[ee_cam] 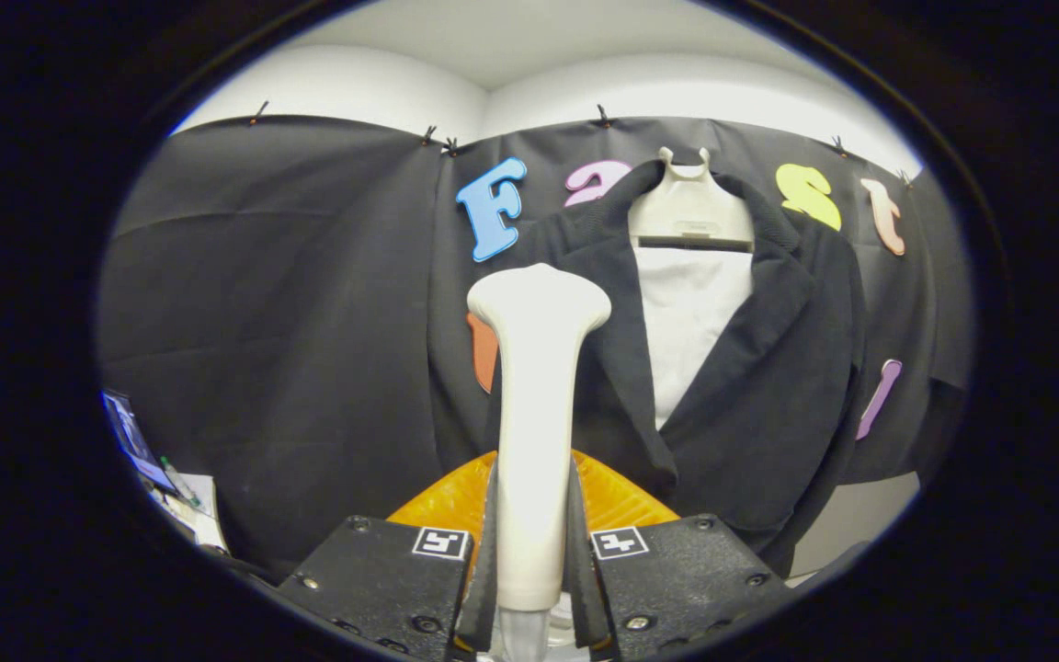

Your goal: Iron the clothes twice with a garment steamer, once on the left side and once on the right side.

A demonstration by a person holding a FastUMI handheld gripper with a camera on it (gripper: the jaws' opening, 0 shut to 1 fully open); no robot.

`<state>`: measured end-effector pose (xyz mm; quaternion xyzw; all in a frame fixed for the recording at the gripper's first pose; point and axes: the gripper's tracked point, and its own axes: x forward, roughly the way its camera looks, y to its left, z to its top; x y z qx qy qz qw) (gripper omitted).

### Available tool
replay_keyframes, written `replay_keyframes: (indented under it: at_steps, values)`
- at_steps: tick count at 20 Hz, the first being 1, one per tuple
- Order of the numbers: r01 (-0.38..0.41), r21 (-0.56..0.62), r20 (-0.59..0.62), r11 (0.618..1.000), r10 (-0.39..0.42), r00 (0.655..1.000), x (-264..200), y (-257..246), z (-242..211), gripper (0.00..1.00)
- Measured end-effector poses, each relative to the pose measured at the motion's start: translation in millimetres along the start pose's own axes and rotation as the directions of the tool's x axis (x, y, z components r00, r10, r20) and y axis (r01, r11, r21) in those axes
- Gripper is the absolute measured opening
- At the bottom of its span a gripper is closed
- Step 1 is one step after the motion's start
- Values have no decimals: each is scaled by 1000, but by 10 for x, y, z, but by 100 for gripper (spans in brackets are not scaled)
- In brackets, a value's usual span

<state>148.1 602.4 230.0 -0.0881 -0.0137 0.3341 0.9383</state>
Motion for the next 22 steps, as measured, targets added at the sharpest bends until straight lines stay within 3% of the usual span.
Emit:
replay_keyframes:
  at_steps: [10,22]
  values:
    - [21,-22,-70,1000,-22,997,191,-157,-370,35]
    - [19,-7,-171,1000,-20,985,63,-210,-976,35]
